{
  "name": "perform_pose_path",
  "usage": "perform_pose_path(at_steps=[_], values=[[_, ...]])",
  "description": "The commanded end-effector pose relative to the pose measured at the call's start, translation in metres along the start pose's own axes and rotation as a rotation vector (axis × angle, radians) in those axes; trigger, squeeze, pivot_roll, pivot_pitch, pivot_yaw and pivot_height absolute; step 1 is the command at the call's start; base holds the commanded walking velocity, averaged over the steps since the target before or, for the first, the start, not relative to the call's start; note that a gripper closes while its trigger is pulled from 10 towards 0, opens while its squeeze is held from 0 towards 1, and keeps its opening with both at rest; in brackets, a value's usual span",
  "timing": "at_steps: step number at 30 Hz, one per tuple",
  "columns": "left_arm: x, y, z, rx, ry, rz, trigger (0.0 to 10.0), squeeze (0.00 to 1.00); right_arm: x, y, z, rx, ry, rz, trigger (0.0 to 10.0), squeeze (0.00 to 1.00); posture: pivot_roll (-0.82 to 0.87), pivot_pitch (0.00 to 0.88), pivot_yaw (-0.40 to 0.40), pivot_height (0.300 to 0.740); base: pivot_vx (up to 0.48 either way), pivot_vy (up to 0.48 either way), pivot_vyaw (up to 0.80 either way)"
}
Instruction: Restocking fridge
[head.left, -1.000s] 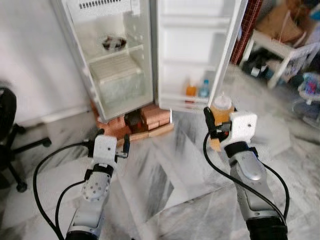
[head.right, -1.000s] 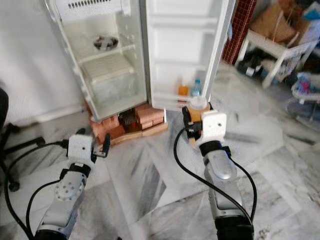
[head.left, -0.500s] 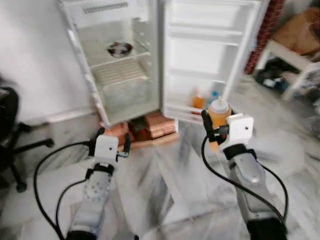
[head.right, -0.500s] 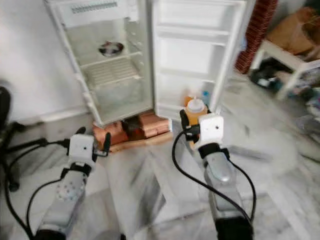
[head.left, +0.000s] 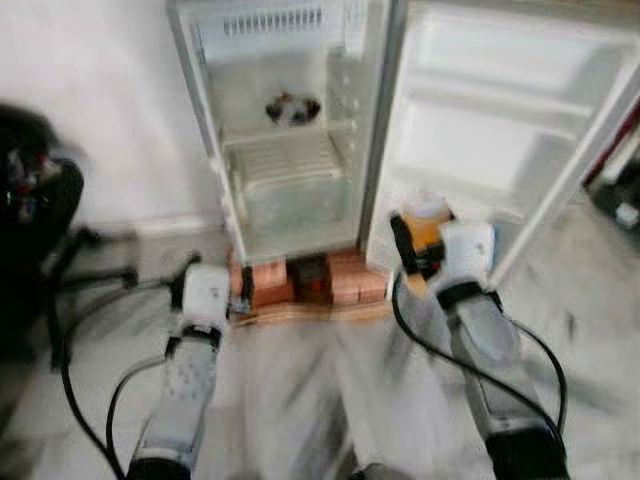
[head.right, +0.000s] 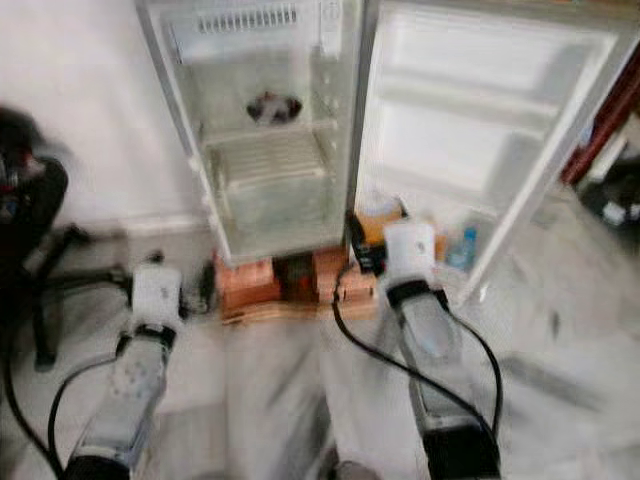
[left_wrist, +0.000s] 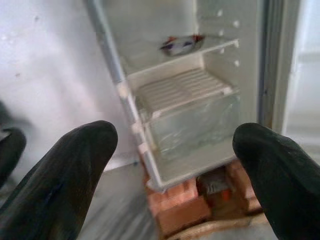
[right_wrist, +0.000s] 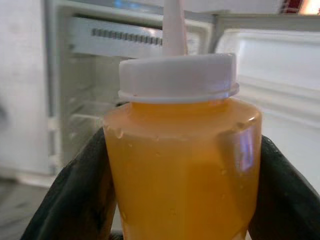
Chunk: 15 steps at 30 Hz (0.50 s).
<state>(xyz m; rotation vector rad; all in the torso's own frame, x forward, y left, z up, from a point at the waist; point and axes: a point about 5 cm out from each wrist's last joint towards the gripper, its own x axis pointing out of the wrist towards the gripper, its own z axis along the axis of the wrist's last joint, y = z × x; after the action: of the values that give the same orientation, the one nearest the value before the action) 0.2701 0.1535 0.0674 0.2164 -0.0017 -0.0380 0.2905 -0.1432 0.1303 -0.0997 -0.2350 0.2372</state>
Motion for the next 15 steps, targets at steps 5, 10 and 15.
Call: perform_pose_path(at_steps=[5, 10, 15], values=[[0.0024, 0.0084, 0.0009, 0.022, -0.004, 0.024, 10.0, 0.0, 0.0046, 0.0065, 0.0057, 0.003, -0.032, 0.024, 10.0, 0.0, 0.1, 0.053, -0.015, 0.74, 0.48, 0.0, 0.0], [0.0027, 0.0082, 0.0004, 0.017, 0.003, 0.029, 10.0, 0.0, 0.0049, 0.0058, 0.0055, 0.0, -0.032, 0.02, 10.0, 0.0, 0.1, 0.051, -0.017, 0.74, 0.466, 0.0, 0.0], [0.0018, 0.0074, -0.0005, 0.008, 0.008, 0.03, 10.0, 0.0, 0.0049, 0.0062, 0.005, -0.001, -0.031, 0.019, 10.0, 0.0, 0.11, 0.052, -0.018, 0.74, 0.088, 0.0, 0.0]])
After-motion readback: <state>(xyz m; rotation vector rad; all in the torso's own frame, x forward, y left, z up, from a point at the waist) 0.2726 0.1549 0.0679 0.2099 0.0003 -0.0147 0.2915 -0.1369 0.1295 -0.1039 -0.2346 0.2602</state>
